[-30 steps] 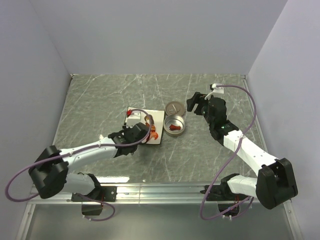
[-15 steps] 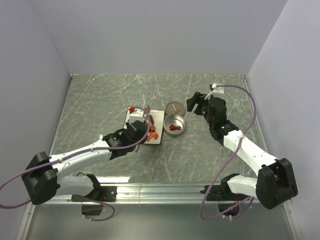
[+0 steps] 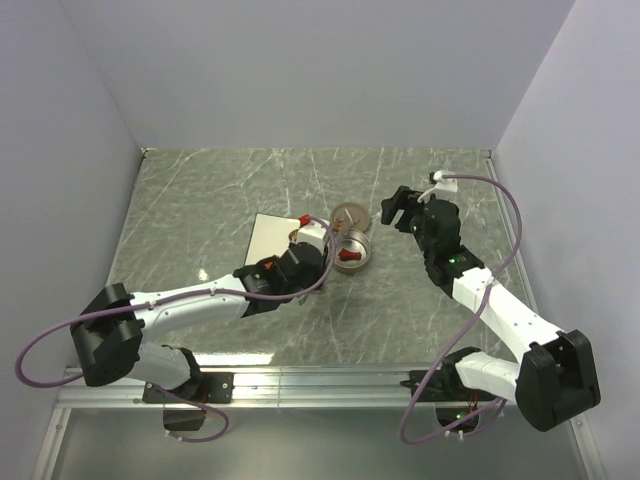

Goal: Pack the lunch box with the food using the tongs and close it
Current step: Place the food into the lunch box, then pick up the food using the clamp

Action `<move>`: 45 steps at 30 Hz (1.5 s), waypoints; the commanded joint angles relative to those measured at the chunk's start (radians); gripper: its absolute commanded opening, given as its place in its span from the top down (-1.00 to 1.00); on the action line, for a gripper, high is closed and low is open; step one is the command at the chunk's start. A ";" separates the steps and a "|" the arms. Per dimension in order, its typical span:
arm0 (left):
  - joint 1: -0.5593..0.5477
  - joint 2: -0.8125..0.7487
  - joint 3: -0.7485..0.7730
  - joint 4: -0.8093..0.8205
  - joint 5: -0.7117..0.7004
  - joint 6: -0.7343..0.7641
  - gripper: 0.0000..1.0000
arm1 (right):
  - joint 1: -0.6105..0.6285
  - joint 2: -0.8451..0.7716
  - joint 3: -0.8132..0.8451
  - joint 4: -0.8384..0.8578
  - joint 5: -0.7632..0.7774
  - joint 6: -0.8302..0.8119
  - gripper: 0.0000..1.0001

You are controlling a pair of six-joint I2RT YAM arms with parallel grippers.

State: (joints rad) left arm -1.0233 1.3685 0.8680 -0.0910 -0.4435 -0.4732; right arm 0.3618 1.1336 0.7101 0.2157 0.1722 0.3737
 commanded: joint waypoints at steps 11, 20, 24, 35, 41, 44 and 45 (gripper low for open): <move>-0.023 -0.003 0.025 0.062 0.022 0.022 -0.02 | -0.017 -0.044 -0.020 0.014 0.010 0.005 -0.63; -0.023 -0.092 -0.015 0.051 -0.083 -0.008 0.07 | -0.020 -0.040 -0.018 0.017 0.010 0.004 -0.63; -0.023 -0.144 -0.034 -0.024 -0.193 -0.050 0.06 | -0.018 -0.032 -0.017 0.019 0.003 0.005 -0.63; -0.001 -0.164 -0.078 -0.214 -0.274 -0.191 -0.02 | -0.020 -0.021 -0.018 0.024 -0.016 0.005 -0.63; -0.003 -0.210 -0.126 -0.248 -0.241 -0.242 -0.03 | -0.018 -0.024 -0.027 0.025 -0.023 0.010 -0.63; -0.003 -0.221 -0.138 -0.266 -0.235 -0.266 -0.03 | -0.018 -0.028 -0.031 0.022 -0.028 0.011 -0.63; -0.003 -0.221 -0.142 -0.269 -0.233 -0.271 -0.03 | -0.020 -0.031 -0.034 0.022 -0.030 0.011 -0.63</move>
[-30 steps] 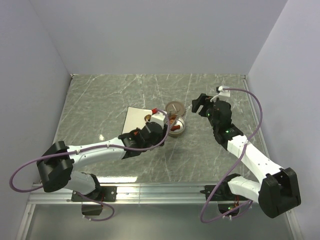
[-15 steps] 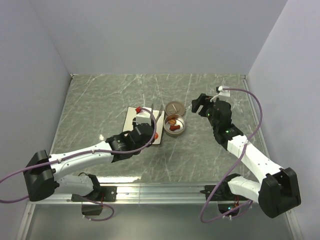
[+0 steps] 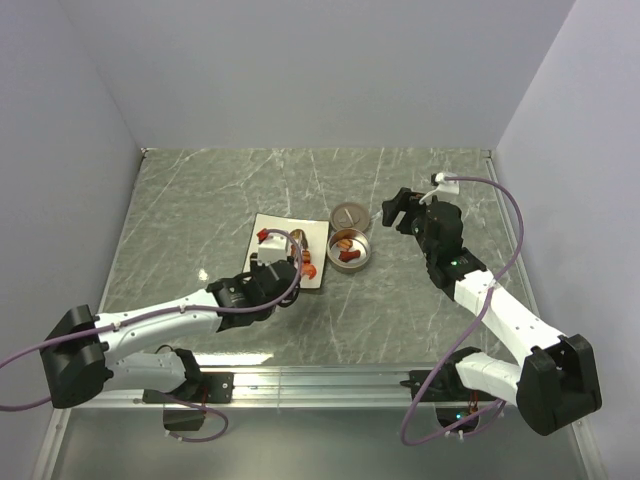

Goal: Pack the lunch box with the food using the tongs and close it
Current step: Pick up the food using the clamp

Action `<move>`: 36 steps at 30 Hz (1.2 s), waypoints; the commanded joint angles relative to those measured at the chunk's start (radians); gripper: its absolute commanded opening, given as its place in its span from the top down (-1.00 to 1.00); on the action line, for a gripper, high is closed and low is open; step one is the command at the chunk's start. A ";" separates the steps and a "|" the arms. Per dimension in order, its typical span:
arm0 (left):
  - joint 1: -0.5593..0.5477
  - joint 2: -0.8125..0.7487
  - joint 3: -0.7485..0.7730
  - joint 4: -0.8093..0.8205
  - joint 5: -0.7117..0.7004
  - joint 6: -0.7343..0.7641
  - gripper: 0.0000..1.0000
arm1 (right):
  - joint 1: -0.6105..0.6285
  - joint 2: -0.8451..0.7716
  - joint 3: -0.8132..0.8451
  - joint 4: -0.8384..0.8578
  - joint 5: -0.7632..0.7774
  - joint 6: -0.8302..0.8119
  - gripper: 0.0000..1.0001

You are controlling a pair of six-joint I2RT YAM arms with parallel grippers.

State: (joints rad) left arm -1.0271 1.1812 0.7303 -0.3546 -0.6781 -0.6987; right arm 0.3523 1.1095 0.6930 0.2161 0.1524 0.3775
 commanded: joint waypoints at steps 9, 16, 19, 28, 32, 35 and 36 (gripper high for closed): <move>-0.002 -0.031 -0.043 0.019 0.057 -0.053 0.00 | -0.010 -0.022 -0.029 0.019 -0.004 0.011 -0.63; -0.002 -0.037 -0.051 0.031 0.084 -0.047 0.10 | -0.009 -0.031 -0.033 0.016 -0.002 0.011 -0.63; -0.004 -0.035 -0.051 0.031 0.091 -0.044 0.20 | -0.009 -0.036 -0.036 0.014 -0.002 0.012 -0.64; -0.005 -0.055 -0.046 0.020 0.075 -0.042 0.49 | -0.009 -0.042 -0.039 0.016 0.001 0.014 -0.63; -0.005 -0.081 -0.029 0.009 0.046 -0.033 0.51 | -0.010 -0.042 -0.039 0.016 0.001 0.012 -0.63; -0.008 -0.106 -0.016 0.005 0.031 -0.021 0.53 | -0.010 -0.042 -0.041 0.016 0.001 0.012 -0.63; -0.007 -0.112 -0.012 0.005 0.023 -0.018 0.53 | -0.010 -0.040 -0.039 0.016 0.001 0.012 -0.63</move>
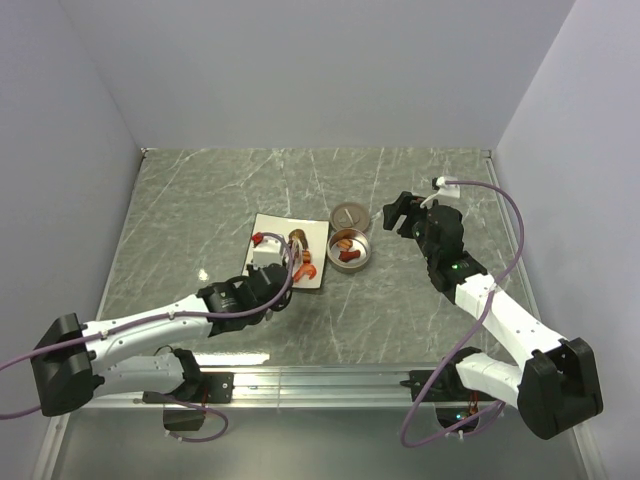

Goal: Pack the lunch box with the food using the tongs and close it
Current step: Pick up the food using the clamp

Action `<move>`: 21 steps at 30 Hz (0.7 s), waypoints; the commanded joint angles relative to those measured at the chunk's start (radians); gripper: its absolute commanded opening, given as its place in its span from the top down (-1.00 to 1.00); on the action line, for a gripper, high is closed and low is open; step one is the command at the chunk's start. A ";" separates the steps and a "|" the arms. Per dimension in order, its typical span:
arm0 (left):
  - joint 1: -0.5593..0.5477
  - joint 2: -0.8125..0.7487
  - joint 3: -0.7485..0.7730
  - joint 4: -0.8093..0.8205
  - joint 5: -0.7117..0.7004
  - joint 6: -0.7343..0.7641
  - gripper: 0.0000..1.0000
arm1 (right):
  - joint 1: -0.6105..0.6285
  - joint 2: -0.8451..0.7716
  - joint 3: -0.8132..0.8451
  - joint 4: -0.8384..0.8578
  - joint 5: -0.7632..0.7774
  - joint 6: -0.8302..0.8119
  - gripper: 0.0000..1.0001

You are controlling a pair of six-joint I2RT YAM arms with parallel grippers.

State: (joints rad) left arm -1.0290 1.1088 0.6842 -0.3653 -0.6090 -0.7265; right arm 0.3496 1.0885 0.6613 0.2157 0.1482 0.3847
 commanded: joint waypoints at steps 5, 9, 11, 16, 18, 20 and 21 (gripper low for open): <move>-0.005 -0.058 0.051 0.035 -0.044 0.042 0.53 | -0.008 -0.019 -0.008 0.016 0.007 0.005 -0.63; -0.006 -0.041 0.080 0.089 -0.017 0.093 0.54 | -0.008 -0.018 -0.006 0.014 0.011 0.005 -0.63; -0.006 -0.020 0.104 0.135 0.008 0.130 0.54 | -0.006 -0.021 -0.008 0.013 0.017 0.006 -0.64; -0.008 0.069 0.159 0.224 0.072 0.203 0.55 | -0.008 -0.024 -0.008 0.010 0.022 0.003 -0.63; -0.008 0.097 0.187 0.242 0.097 0.219 0.55 | -0.006 -0.027 -0.009 0.008 0.027 0.003 -0.63; -0.011 0.135 0.207 0.264 0.123 0.236 0.56 | -0.008 -0.029 -0.009 0.007 0.027 0.003 -0.64; -0.011 0.147 0.215 0.272 0.129 0.240 0.56 | -0.008 -0.029 -0.009 0.007 0.028 0.003 -0.63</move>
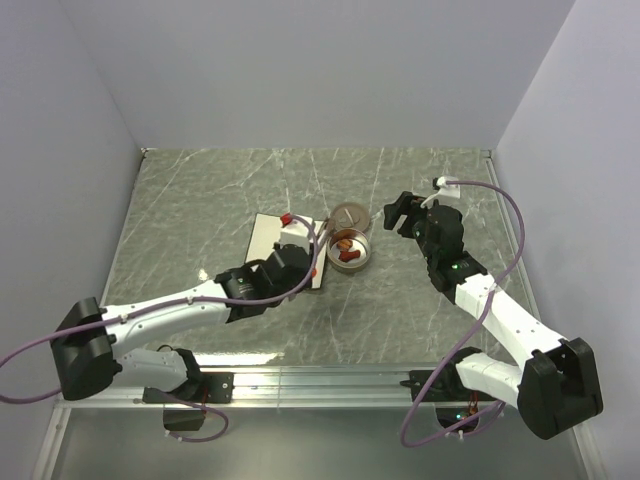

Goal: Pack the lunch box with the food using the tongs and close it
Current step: Place the food into the lunch box

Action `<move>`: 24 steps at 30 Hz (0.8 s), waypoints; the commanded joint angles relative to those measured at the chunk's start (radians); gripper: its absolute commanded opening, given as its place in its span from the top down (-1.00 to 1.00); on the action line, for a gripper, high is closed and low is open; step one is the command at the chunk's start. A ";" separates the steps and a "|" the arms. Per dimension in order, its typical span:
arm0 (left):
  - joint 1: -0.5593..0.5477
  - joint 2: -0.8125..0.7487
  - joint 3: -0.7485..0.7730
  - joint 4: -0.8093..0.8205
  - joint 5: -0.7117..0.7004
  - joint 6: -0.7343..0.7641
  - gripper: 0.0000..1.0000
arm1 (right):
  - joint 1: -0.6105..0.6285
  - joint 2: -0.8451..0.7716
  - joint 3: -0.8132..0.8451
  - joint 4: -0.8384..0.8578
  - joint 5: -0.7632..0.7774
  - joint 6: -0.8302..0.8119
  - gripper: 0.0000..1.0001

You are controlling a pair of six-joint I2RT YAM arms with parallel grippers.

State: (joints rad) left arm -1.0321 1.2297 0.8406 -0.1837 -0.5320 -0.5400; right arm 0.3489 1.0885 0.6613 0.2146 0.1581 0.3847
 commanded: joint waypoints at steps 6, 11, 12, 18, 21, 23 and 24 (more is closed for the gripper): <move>-0.017 0.085 0.091 0.115 0.086 0.074 0.56 | -0.005 -0.027 -0.009 0.009 0.020 0.002 -0.63; -0.020 0.102 0.101 0.109 0.081 0.077 0.34 | -0.005 -0.019 -0.006 0.008 0.020 0.000 -0.63; -0.020 0.103 0.101 0.107 0.079 0.075 0.26 | -0.007 -0.019 -0.006 0.009 0.021 0.000 -0.63; -0.022 0.093 0.092 0.115 0.075 0.074 -0.04 | -0.005 -0.016 -0.005 0.009 0.018 -0.001 -0.63; -0.022 0.093 0.094 0.113 0.072 0.075 -0.06 | -0.007 -0.016 -0.005 0.008 0.018 -0.001 -0.63; -0.022 0.088 0.092 0.109 0.060 0.072 -0.03 | -0.007 -0.016 -0.006 0.009 0.020 -0.001 -0.63; -0.022 0.082 0.089 0.101 0.052 0.071 -0.02 | -0.007 -0.016 -0.006 0.009 0.020 -0.001 -0.63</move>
State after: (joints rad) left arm -1.0481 1.3342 0.8944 -0.1165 -0.4618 -0.4793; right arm 0.3489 1.0885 0.6613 0.2142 0.1669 0.3847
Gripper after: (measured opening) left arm 0.518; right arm 0.817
